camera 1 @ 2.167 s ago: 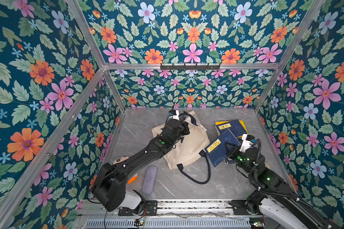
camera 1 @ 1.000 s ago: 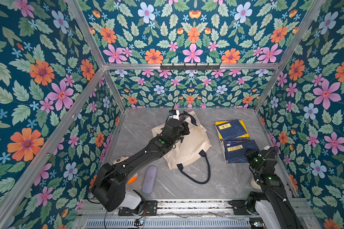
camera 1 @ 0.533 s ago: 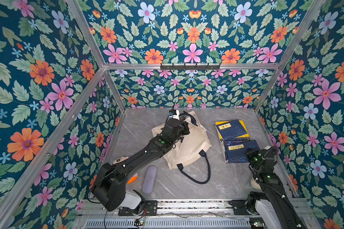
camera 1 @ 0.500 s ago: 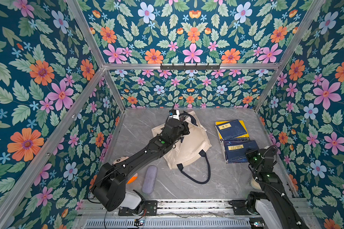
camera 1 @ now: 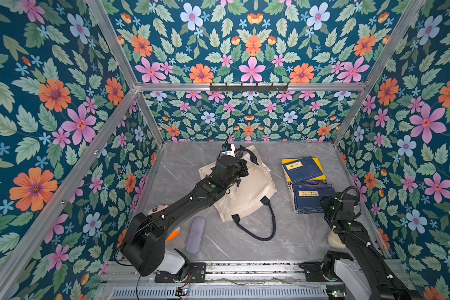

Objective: Take out the books from the canvas bag
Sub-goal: Place the book on the book.

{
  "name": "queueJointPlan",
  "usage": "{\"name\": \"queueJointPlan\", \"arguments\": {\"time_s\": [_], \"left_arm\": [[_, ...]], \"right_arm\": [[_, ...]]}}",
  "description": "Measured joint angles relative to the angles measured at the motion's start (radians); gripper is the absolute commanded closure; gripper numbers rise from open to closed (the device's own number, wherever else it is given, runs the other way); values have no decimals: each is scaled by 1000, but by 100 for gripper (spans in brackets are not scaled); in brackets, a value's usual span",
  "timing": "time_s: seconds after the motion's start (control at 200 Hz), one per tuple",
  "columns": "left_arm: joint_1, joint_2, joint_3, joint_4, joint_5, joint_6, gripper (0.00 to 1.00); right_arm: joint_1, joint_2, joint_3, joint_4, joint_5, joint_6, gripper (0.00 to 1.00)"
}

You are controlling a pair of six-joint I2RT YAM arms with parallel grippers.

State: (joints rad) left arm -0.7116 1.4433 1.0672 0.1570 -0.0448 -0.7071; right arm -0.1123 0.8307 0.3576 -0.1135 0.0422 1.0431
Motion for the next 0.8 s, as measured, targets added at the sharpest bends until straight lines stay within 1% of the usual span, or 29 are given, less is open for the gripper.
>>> {"name": "queueJointPlan", "arguments": {"time_s": [0.09,0.185,0.255,0.295,0.45,0.63,0.73,0.8], "left_arm": [[0,0,2,0,0,0,100],[-1,0,3,-1,0,0,100],[-1,2,6,-1,0,0,100],[-1,4,8,-1,2,0,100],[-1,9,14,-3,7,0,100],[-2,10,14,-8,12,0,100],[-2,13,17,-10,15,0,100],[-3,15,20,-16,18,0,100]], "right_arm": [[0,3,21,-24,6,-1,27],[0,8,40,-54,10,-3,16],[0,18,53,-69,7,-3,5],[0,28,59,-74,-2,1,1],[0,101,110,-105,-33,13,1],[0,196,185,-143,-39,26,1],[0,208,214,-188,-39,36,1],[0,186,223,-237,-33,46,1]]}}
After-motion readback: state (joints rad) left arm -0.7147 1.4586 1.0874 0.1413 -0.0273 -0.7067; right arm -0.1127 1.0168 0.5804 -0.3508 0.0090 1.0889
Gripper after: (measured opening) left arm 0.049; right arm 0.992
